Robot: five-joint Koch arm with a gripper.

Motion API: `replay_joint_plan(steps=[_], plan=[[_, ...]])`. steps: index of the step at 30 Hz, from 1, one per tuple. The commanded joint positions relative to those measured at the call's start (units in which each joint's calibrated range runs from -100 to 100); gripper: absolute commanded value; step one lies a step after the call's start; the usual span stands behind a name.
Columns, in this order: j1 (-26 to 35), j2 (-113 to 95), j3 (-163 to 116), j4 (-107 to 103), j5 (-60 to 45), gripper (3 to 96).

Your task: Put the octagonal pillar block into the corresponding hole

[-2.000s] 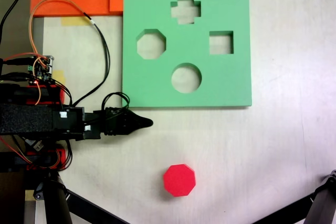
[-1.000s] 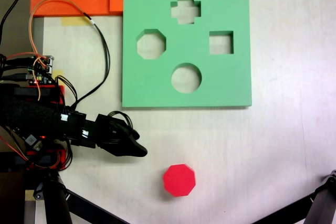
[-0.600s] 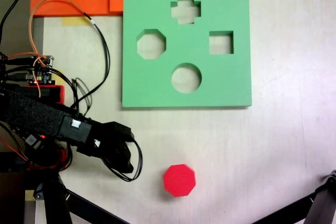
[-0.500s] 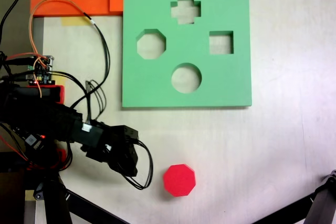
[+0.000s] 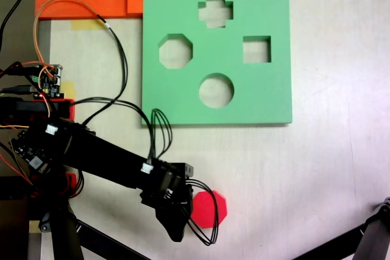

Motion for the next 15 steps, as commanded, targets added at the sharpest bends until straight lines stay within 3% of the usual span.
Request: replay_joint_plan(steps=[1, 15], plan=[[-0.54, 7.85, 6.97, -2.94, -0.34, 82.3], [0.49, 29.21, 14.25, 0.91, -0.59, 82.1]])
